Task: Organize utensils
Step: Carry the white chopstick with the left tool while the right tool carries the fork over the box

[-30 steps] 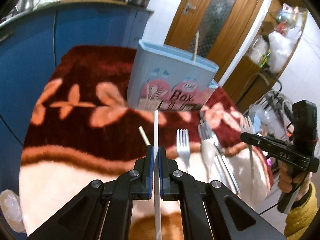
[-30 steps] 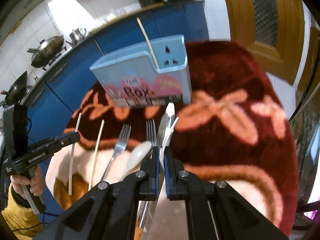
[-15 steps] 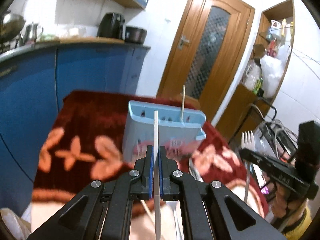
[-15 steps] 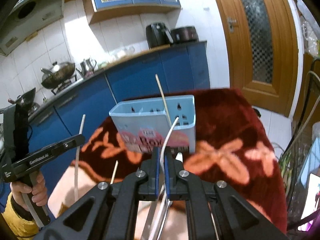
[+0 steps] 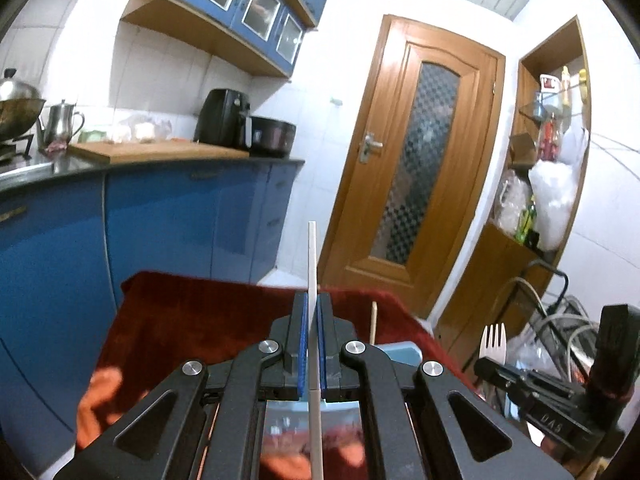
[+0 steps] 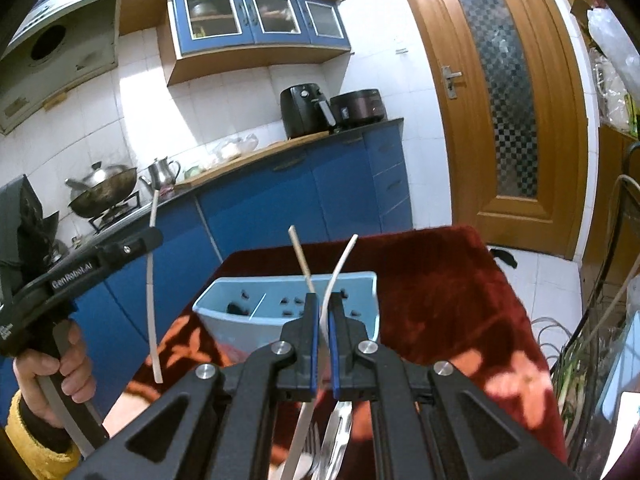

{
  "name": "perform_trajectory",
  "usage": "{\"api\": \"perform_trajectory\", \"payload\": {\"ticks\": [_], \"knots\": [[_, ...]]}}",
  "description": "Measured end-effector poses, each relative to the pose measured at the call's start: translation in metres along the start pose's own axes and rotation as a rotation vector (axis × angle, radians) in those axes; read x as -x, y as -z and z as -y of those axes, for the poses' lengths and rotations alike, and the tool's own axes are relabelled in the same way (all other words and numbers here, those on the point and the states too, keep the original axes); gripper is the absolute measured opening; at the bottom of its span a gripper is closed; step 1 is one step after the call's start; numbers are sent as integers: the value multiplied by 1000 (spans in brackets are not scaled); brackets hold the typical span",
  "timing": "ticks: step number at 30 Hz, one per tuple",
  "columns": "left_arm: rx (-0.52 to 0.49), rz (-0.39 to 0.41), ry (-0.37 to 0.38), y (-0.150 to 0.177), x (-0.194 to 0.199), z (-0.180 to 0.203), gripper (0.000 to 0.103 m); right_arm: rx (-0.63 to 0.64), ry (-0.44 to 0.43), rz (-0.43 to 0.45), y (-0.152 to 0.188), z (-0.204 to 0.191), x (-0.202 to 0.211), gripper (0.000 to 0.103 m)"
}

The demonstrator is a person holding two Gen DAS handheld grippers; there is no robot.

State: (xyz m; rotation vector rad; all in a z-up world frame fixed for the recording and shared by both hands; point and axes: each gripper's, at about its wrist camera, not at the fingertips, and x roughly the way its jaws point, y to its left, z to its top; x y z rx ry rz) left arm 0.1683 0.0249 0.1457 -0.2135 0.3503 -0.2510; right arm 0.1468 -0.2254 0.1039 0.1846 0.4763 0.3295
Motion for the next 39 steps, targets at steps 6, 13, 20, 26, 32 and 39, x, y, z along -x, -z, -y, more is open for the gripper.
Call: {"api": "perform_trajectory", "payload": {"ticks": [6, 13, 20, 26, 32, 39], "knots": [[2, 70, -19, -21, -22, -3, 4, 28, 48, 62, -23, 1, -15, 6], [34, 141, -54, -24, -44, -12, 4, 62, 109, 140, -44, 1, -33, 6], [79, 158, -67, -12, -58, -22, 4, 89, 131, 174, -49, 1, -50, 6], [73, 181, -77, -5, -62, -21, 4, 73, 121, 173, -47, 6, -63, 6], [30, 208, -91, 12, -64, -15, 4, 67, 111, 172, -42, 12, -75, 6], [-17, 190, -96, 33, -67, -12, 4, 111, 113, 160, -32, 9, -86, 6]]}}
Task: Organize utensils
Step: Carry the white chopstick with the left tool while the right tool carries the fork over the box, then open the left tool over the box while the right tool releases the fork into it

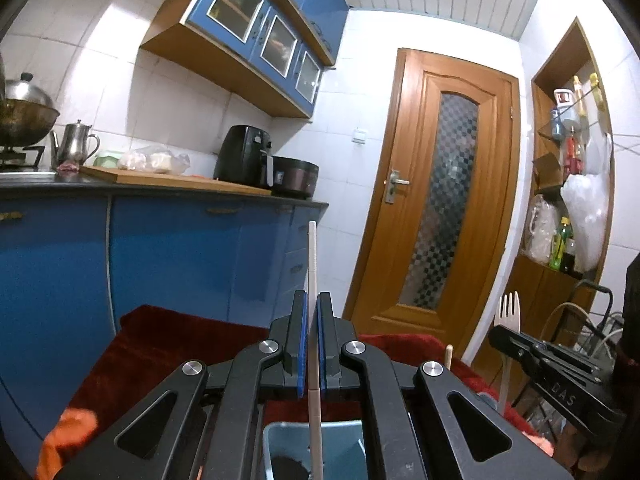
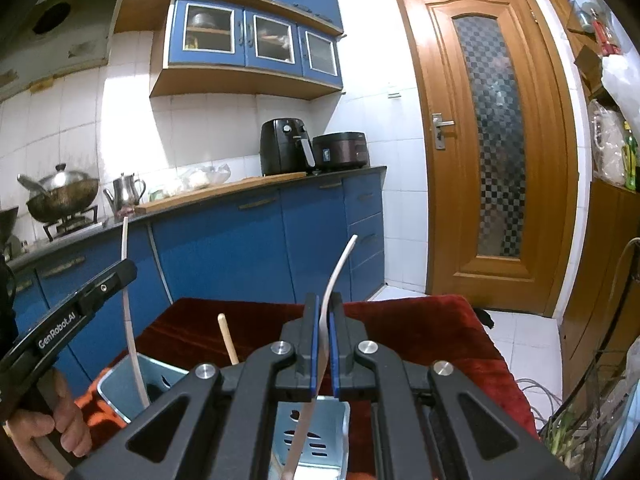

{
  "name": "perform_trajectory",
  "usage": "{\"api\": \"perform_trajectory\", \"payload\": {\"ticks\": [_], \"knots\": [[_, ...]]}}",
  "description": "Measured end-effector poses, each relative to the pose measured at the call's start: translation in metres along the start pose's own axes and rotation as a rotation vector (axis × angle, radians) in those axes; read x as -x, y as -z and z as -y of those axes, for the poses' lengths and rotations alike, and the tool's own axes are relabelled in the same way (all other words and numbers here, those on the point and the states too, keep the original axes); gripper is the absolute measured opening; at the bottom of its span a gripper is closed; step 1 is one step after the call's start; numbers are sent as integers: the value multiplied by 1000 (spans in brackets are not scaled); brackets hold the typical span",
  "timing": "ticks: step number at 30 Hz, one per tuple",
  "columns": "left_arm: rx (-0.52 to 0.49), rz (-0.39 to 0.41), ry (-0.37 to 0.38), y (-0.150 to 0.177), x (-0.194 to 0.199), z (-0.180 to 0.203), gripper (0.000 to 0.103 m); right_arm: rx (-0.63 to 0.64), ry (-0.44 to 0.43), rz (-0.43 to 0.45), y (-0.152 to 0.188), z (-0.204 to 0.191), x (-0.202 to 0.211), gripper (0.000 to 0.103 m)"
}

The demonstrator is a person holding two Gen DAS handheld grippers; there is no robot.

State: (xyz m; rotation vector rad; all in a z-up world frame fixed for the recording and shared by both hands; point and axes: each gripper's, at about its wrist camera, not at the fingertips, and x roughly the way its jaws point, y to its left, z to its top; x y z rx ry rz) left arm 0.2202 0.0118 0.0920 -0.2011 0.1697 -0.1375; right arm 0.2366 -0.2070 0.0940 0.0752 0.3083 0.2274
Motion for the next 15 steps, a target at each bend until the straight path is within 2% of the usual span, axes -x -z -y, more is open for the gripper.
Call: {"api": "perform_trajectory", "payload": {"ticks": [6, 15], "knots": [[-8, 2, -2, 2, 3, -1, 4, 24, 37, 69, -8, -3, 3, 6], [-38, -16, -9, 11, 5, 0, 4, 102, 64, 72, 6, -15, -13, 6]]}}
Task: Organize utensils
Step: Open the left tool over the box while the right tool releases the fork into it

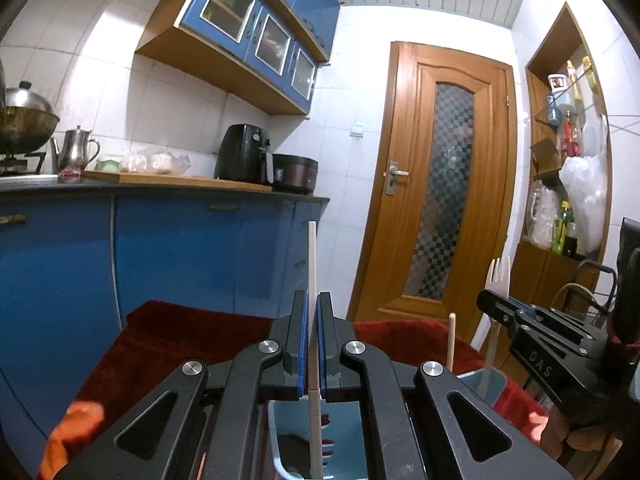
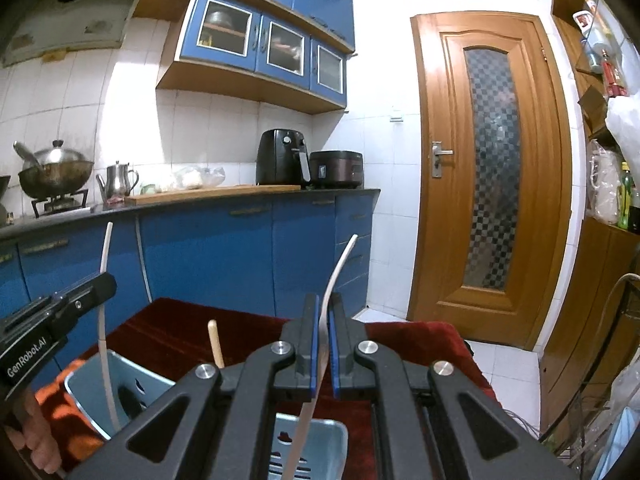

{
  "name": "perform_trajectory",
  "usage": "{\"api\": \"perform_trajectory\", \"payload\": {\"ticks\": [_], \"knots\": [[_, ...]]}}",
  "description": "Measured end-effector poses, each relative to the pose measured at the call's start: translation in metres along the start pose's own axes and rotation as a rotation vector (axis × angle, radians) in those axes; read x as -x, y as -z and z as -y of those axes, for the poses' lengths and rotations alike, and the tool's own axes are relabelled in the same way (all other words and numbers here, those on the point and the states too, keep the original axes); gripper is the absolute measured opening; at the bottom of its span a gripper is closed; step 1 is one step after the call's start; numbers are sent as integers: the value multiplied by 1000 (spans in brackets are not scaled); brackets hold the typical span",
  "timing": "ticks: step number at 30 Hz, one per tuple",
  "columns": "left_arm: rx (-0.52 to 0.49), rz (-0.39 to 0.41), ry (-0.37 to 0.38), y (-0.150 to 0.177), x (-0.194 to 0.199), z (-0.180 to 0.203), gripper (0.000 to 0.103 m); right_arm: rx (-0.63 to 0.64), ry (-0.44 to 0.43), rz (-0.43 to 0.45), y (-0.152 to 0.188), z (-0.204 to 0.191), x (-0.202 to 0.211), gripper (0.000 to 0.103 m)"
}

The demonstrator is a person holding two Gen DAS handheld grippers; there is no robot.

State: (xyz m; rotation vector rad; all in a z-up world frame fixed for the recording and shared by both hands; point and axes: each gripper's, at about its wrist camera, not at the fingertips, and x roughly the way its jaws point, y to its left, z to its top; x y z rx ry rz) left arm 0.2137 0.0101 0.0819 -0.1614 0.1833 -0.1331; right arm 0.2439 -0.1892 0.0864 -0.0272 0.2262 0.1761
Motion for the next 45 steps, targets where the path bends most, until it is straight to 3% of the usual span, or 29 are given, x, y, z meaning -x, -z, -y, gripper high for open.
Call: {"api": "perform_trajectory", "payload": {"ticks": [8, 12, 15, 30, 45], "knots": [[26, -63, 25, 3, -5, -6, 5, -5, -31, -21, 6, -2, -1, 6], [33, -92, 35, 5, -3, -5, 18, -54, -98, -63, 10, 0, 1, 12], [36, -99, 44, 3, 2, -4, 22, -81, -119, -66, 9, 4, 6, 16], [79, -168, 72, -12, 49, -7, 22, -178, -177, -77, -15, 11, 67, 19], [59, -264, 51, -8, 111, -11, 22, -212, -173, -225, -2, 6, 128, 19]]}}
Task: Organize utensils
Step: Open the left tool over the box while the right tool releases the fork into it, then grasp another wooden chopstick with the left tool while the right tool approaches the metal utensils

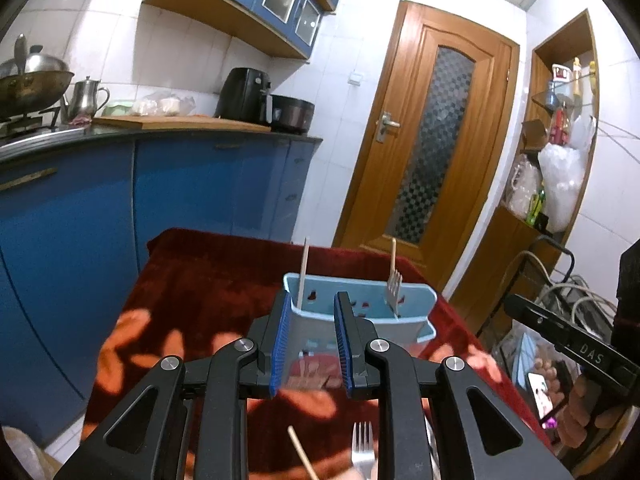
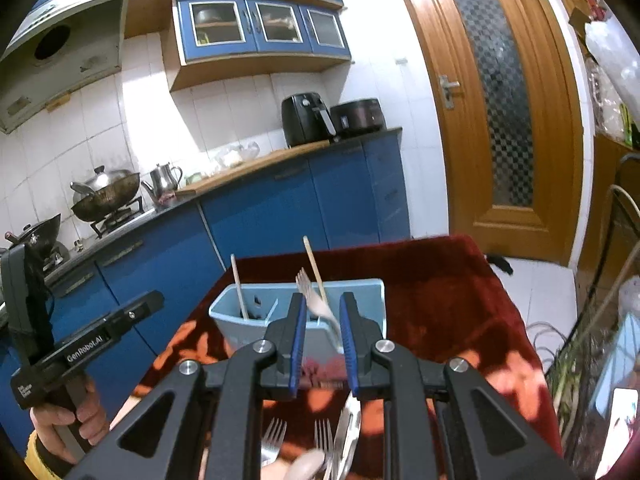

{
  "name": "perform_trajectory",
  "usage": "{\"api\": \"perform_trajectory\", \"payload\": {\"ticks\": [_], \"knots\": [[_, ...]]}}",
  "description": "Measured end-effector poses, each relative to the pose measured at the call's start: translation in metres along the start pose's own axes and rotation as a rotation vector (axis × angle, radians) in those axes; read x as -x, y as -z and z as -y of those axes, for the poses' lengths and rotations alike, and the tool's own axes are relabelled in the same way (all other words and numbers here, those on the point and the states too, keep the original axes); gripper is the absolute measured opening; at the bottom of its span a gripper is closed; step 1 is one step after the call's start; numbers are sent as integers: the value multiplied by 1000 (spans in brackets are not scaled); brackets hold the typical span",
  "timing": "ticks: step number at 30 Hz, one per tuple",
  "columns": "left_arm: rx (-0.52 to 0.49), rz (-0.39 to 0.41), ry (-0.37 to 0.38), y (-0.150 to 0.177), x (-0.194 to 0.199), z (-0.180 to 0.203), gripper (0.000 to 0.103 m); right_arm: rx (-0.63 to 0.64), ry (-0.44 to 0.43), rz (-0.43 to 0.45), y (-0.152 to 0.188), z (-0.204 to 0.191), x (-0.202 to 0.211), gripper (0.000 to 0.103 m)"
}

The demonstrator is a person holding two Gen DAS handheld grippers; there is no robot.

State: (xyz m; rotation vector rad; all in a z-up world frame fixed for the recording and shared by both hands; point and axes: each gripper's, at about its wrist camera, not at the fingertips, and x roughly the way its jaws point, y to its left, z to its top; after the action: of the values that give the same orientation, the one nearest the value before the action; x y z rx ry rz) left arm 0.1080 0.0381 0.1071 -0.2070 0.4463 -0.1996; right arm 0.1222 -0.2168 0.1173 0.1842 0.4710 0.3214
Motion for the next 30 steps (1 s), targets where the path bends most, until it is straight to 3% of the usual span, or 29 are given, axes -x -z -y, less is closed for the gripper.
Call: {"api": "perform_trajectory", "payload": {"ticks": [14, 30], "knots": [[-39, -171, -12, 42, 7, 1, 22, -62, 35, -160, 52, 11, 14, 20], [-4, -399, -17, 88, -25, 3, 22, -131, 58, -267, 99, 34, 13, 22]]}}
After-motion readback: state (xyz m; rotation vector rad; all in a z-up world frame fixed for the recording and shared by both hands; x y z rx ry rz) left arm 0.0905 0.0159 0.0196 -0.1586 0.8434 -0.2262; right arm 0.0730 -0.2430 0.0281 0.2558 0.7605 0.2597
